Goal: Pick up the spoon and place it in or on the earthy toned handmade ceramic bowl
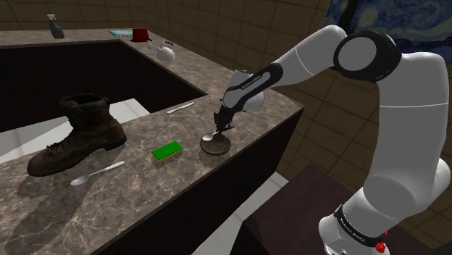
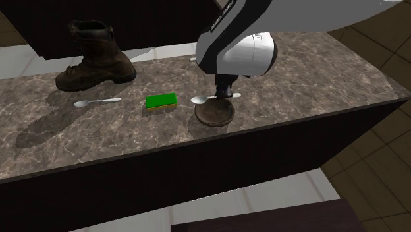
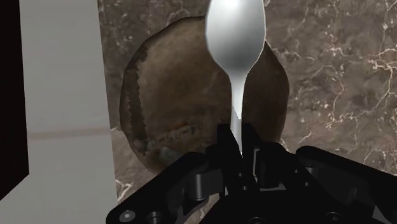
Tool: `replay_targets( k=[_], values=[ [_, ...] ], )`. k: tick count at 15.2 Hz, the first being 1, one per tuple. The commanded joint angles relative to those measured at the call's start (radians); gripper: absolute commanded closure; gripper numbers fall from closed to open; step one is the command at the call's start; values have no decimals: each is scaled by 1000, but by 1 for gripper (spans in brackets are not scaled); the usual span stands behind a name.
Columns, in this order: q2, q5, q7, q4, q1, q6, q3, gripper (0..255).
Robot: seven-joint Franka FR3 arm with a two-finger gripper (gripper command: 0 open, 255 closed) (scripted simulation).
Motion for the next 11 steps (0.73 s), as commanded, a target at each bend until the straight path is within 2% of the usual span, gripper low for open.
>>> replay_targets(
  k=[1,11],
  values=[
    [23,-3,-2,4,2,19,-4,255],
    [117,-17,-5,25,16,91,-20,255]
  ],
)
